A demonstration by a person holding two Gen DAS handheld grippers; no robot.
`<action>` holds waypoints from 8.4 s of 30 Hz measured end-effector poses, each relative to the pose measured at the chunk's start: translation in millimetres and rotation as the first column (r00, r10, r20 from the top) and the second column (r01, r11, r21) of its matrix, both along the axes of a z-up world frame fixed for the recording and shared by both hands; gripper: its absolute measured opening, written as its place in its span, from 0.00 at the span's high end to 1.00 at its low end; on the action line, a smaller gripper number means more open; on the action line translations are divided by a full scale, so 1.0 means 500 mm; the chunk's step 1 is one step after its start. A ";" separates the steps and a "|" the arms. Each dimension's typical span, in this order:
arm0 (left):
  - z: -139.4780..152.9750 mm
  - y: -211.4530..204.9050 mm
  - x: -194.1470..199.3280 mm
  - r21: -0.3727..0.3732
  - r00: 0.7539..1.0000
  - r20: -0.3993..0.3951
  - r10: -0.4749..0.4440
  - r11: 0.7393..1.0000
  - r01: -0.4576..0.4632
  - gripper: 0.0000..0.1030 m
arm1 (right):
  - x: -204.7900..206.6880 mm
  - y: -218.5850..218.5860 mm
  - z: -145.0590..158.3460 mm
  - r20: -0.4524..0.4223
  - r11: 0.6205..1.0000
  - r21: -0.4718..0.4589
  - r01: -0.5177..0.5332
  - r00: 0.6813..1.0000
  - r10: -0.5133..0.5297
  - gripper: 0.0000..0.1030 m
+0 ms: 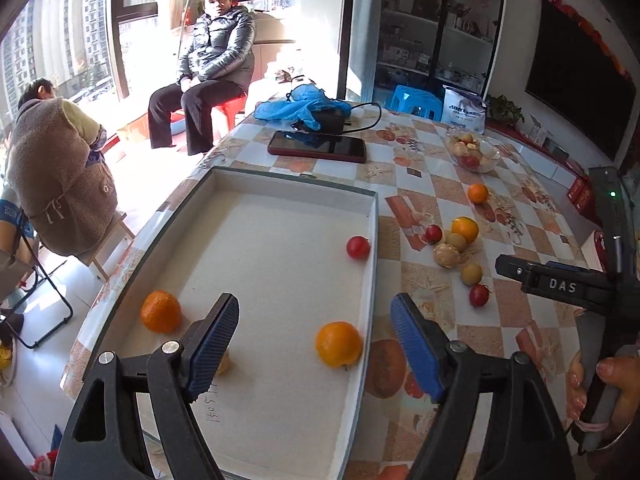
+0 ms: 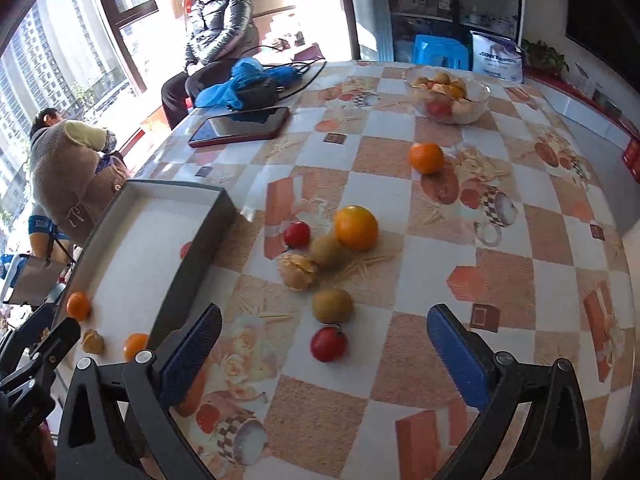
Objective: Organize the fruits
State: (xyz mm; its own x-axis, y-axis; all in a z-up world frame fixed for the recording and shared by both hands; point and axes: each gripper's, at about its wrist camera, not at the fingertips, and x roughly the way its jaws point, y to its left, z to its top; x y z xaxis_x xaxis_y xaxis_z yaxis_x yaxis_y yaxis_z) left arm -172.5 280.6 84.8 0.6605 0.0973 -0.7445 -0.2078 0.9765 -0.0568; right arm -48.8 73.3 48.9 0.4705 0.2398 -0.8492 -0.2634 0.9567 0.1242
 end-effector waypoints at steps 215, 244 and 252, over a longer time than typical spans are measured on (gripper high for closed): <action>-0.041 -0.086 -0.007 -0.105 0.996 -0.033 -0.083 0.991 0.079 0.74 | -0.111 -0.088 -0.021 -0.069 0.990 0.098 -0.105 0.991 0.112 0.74; -0.087 0.171 0.012 -0.022 0.975 -0.125 0.185 0.982 -0.189 0.74 | -0.073 0.361 0.016 -0.139 0.887 0.188 -0.422 0.883 0.449 0.74; -0.105 0.168 0.018 -0.024 0.973 -0.144 0.182 0.982 -0.187 0.74 | -0.077 0.366 -0.006 -0.159 0.886 0.170 -0.431 0.876 0.456 0.74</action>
